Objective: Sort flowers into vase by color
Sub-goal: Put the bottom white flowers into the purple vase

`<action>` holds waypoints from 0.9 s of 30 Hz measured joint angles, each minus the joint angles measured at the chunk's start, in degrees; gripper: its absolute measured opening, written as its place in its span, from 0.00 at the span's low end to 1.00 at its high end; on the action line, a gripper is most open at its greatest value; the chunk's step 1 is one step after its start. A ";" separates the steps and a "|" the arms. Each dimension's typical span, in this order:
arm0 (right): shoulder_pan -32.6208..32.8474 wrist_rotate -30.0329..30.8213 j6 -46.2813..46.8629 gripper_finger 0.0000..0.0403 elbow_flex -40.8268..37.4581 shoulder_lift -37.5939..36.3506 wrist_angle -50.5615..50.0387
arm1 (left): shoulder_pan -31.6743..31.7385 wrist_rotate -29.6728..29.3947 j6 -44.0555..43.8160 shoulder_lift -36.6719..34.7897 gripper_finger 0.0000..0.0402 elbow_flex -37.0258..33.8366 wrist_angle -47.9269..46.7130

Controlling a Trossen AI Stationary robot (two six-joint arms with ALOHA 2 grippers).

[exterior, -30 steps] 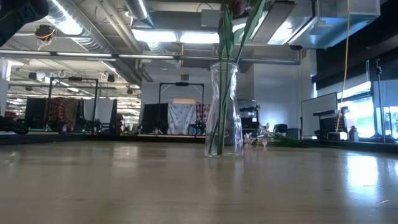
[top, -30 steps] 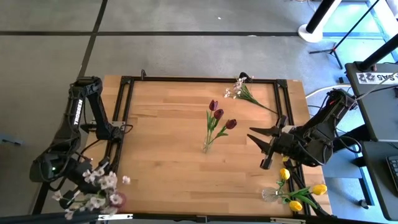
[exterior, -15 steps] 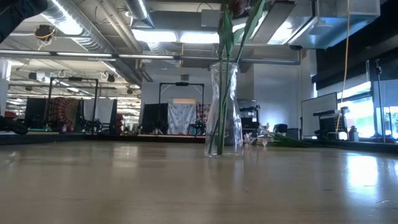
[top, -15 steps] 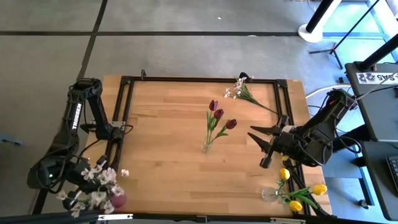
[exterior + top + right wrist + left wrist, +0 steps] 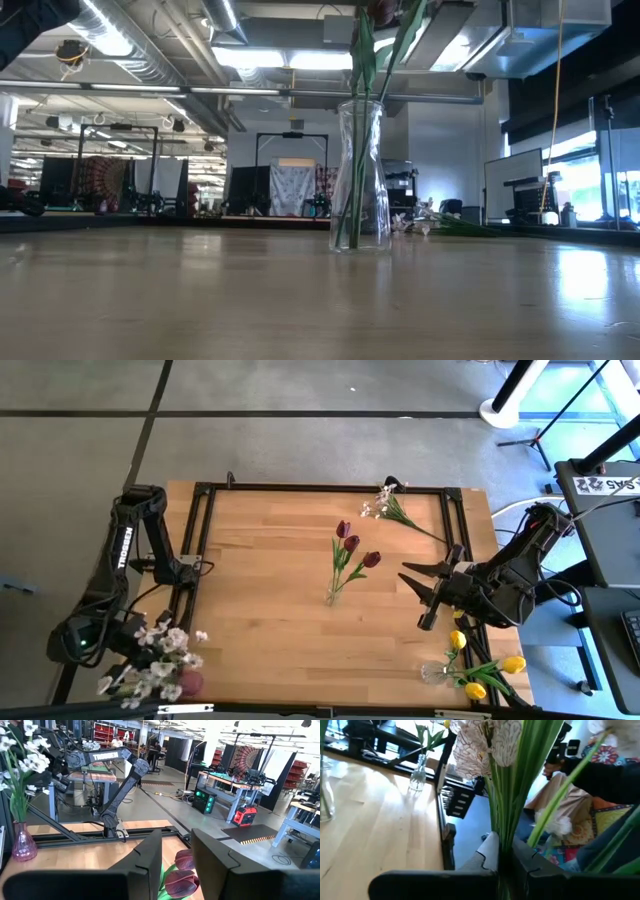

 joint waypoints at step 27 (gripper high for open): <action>-0.02 3.31 -0.34 0.26 0.00 0.00 -0.78 | 0.49 17.41 -5.96 -5.63 0.28 0.37 -1.41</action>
